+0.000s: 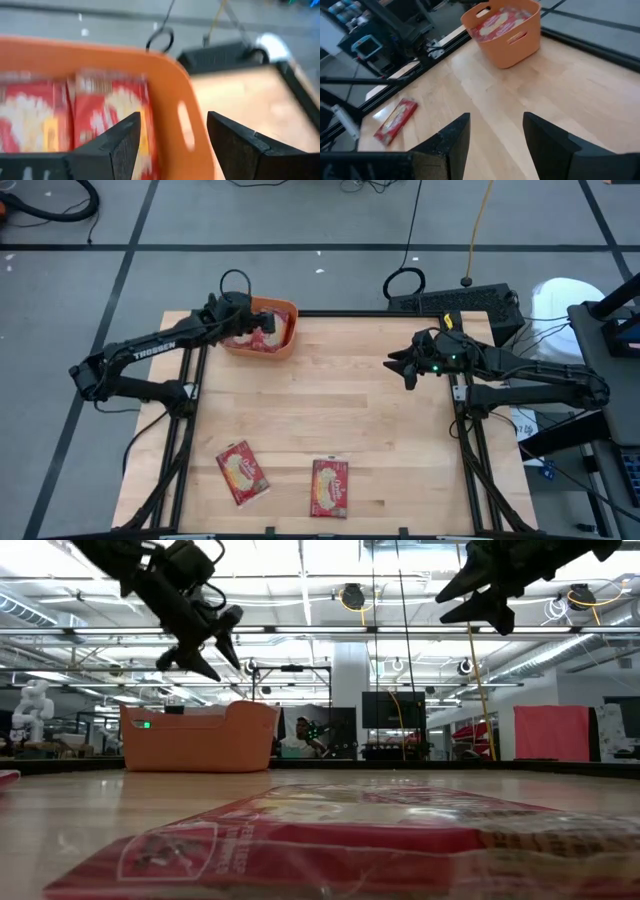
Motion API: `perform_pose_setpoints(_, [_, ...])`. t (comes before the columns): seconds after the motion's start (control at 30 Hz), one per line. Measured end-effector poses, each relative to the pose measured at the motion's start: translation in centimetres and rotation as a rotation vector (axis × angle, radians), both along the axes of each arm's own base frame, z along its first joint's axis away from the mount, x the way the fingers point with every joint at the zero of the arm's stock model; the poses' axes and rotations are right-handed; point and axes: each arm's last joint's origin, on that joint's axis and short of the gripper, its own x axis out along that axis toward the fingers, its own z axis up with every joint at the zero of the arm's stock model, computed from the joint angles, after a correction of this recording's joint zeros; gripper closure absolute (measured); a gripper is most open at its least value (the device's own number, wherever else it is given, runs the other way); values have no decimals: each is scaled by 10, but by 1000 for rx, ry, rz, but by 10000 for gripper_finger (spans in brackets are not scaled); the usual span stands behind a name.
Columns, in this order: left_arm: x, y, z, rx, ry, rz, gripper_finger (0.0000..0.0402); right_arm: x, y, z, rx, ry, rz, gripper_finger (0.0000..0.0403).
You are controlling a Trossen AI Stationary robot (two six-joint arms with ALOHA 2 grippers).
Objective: Sort popcorn bags into baskets
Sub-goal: Stack the red popcorn bag on top of the red popcorn bag in the orange bin
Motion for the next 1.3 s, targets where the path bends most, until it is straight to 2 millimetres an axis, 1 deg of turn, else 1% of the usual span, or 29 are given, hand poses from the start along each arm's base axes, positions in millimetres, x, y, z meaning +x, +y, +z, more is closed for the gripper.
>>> perform_pose_setpoints(0.13, [3,-16,16,-123,91,-93,170,0,2,-1,30,7,59,227])
perform_pose_setpoints(0.3, [10,-51,21,-270,179,-247,170,-1,4,-4,61,32,109,227])
perform_pose_setpoints(0.47, [14,-94,14,-442,268,-350,170,-3,5,-7,81,69,126,227])
perform_pose_setpoints(0.6, [7,-127,7,-602,376,-279,170,-3,5,-8,84,79,126,227])
perform_pose_setpoints(0.67, [6,-142,6,-634,400,-272,170,-3,5,-8,93,77,122,227])
perform_pose_setpoints(0.77, [6,-160,3,-638,418,-323,170,-3,5,-8,102,75,120,227])
perform_pose_setpoints(0.9, [0,-177,-11,-640,495,-379,170,-3,5,-8,104,76,119,227])
perform_pose_setpoints(1.1, [-15,-191,-46,-783,618,-420,170,-3,5,-8,182,61,77,227])
perform_pose_setpoints(1.2, [-21,-195,-63,-820,641,-403,170,-3,5,-8,277,43,28,227])
perform_pose_setpoints(1.3, [-26,-196,-75,-839,648,-378,170,-3,5,-8,405,18,-48,227])
